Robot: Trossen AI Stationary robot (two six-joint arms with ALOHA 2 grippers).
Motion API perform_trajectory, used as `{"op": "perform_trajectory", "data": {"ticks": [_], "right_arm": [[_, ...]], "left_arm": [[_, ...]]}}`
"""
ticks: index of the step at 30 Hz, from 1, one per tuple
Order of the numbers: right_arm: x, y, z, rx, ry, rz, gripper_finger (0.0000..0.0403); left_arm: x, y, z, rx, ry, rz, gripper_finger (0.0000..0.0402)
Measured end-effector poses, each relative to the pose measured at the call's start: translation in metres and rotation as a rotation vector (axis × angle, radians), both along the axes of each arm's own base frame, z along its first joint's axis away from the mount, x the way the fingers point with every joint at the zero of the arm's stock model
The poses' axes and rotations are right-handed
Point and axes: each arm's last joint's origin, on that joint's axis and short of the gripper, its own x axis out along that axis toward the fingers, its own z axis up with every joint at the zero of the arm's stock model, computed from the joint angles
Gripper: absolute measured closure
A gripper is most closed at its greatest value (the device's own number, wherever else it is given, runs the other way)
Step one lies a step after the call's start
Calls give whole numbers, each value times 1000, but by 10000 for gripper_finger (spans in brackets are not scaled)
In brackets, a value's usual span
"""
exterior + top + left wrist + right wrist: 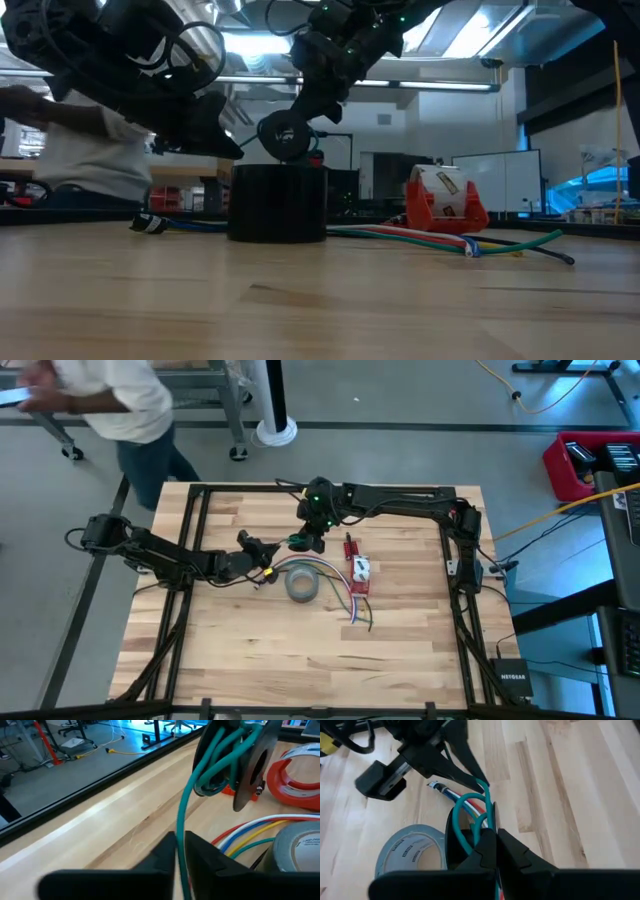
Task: Coil cords
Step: Uncoil the green wire from the black spool
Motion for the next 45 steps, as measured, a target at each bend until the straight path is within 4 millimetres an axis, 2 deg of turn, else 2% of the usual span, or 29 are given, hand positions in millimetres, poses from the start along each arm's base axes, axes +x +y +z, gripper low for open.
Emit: {"op": "perform_trajectory", "data": {"ticks": [5,14,20,26,32,45], "right_arm": [[0,0,0,-6,3,-6,402],[-2,0,-2,0,26,-9,402],[-2,-2,-2,-48,45,-55,403],[2,-5,1,-85,2,-116,403],[1,-7,1,-128,19,-164,403],[-2,-10,-1,-213,68,-244,403]], "left_arm": [[0,0,1,-2,-12,10,395],[0,4,10,69,-84,127,399],[8,3,28,100,-201,77,400],[24,-1,45,76,-197,-45,401],[24,-1,34,-1,-40,-22,401],[21,-19,30,-110,-75,-45,401]]}}
